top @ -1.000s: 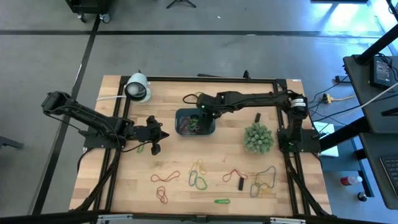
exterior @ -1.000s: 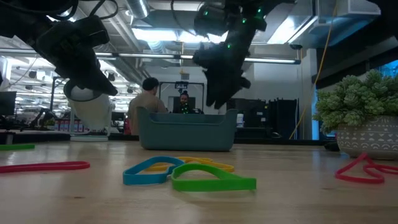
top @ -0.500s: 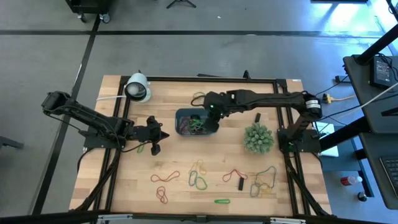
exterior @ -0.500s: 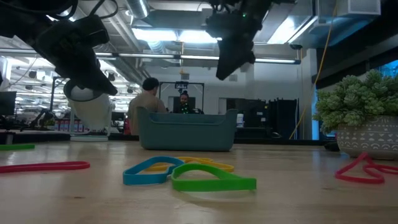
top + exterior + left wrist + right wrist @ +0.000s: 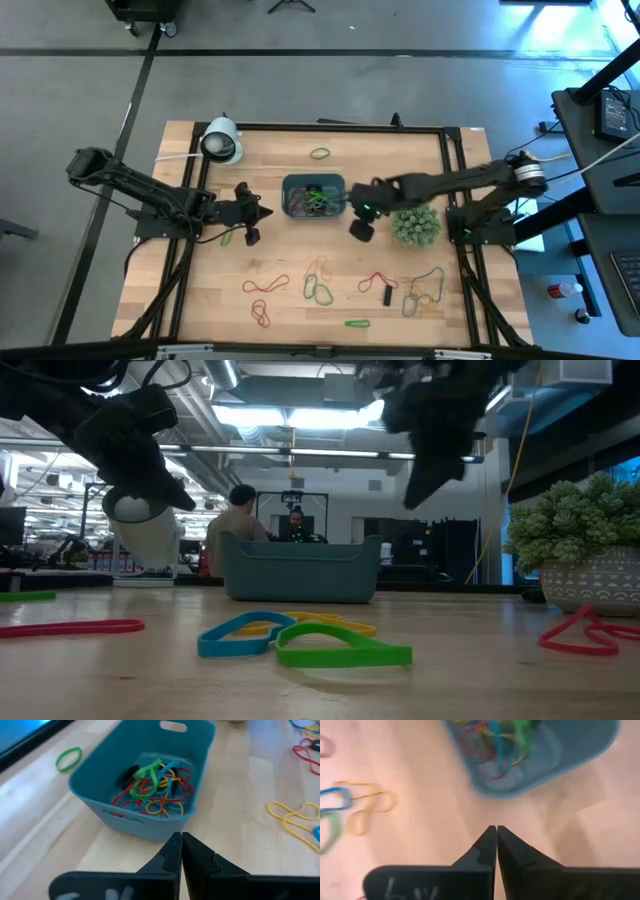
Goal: Pick and place rubber bands into bin
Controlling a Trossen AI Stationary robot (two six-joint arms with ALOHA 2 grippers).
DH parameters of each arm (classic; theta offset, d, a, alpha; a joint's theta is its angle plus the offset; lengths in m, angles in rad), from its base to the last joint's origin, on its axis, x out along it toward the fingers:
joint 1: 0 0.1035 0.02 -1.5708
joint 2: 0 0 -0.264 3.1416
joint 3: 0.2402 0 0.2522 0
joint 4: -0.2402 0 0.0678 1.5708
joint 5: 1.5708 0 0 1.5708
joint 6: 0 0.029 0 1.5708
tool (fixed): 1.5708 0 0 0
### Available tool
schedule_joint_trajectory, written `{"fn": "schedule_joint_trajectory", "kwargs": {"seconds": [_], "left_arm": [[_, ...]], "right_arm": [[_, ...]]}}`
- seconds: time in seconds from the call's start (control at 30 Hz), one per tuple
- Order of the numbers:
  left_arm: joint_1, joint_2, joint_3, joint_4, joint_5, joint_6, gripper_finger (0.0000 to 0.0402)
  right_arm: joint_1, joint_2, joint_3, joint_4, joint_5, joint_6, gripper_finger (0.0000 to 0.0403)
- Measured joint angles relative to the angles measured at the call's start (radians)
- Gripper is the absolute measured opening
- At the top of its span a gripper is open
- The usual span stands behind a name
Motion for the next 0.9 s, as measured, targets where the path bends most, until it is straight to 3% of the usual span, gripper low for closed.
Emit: {"fn": "schedule_joint_trajectory", "kwargs": {"seconds": [0.13, 0.3, 0.43, 0.57, 0.67, 0.9], "left_arm": [[0.017, 0.000, 0.000, 0.006, -0.004, 0.007, 0.0008], [0.022, 0.000, 0.000, 0.006, 0.016, 0.073, 0.0008], [0.021, 0.000, 0.000, 0.008, 0.067, 0.113, 0.0008], [0.021, 0.000, 0.015, -0.004, 0.077, 0.118, 0.0008], [0.020, 0.000, 0.071, -0.077, 0.077, 0.081, 0.0008], [-0.037, 0.052, 0.248, -0.442, 0.065, -0.086, 0.0008]], "right_arm": [[0.094, -0.137, -0.137, 0.143, 0.045, 0.104, 0.0004], [0.217, -0.277, -0.290, 0.396, 0.236, 0.095, 0.0011], [0.271, -0.307, -0.399, 0.652, 0.309, -0.002, 0.0013], [0.293, -0.291, -0.483, 0.866, 0.315, -0.057, 0.0013], [0.303, -0.281, -0.523, 0.894, 0.316, -0.047, 0.0013], [0.305, -0.280, -0.544, 0.905, 0.316, -0.030, 0.0013]]}}
